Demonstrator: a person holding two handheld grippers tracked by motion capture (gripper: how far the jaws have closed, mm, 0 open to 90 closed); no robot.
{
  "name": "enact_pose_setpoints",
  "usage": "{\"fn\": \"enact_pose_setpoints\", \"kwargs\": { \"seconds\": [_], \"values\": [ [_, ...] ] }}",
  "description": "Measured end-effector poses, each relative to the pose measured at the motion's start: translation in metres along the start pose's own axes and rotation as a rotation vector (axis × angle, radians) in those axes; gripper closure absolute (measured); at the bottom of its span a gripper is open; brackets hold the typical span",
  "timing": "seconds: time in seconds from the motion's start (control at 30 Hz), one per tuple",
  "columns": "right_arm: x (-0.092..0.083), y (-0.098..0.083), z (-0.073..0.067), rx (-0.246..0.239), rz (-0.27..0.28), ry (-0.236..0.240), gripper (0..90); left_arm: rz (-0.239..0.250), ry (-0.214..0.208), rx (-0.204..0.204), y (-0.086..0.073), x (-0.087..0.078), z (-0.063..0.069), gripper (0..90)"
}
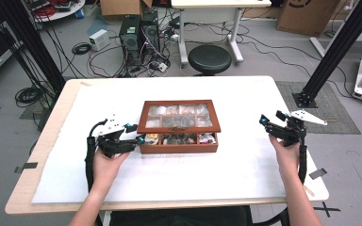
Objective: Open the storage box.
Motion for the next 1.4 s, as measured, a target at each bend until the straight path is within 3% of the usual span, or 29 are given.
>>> {"fn": "enact_pose_setpoints", "kwargs": {
  "seconds": [0.63, 1.1, 1.4],
  "values": [
    [-0.001, 0.0, 0.0, -0.001, 0.003, -0.003, 25.2, 0.016, 0.014, -0.013, 0.02, -0.002, -0.005, 45.4],
    [-0.001, 0.0, 0.0, 0.001, 0.004, 0.0, 25.2, 0.062, -0.014, -0.11, 0.048, -0.002, -0.02, 47.7],
    [0.0, 0.0, -0.001, 0.005, 0.004, 0.002, 25.2, 0.103, -0.015, -0.133, 0.06, 0.0, -0.029, 48.0]
  ]
}}
Point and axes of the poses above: each handheld gripper's, and its own axes: x roughly forward along the jaws, y roughly out of its top, z roughly to its right, the point moved 3 cm from there along x, roughly forward along the jaws, and after that the axes turned 4 degrees about y, right-handed, at the moved point
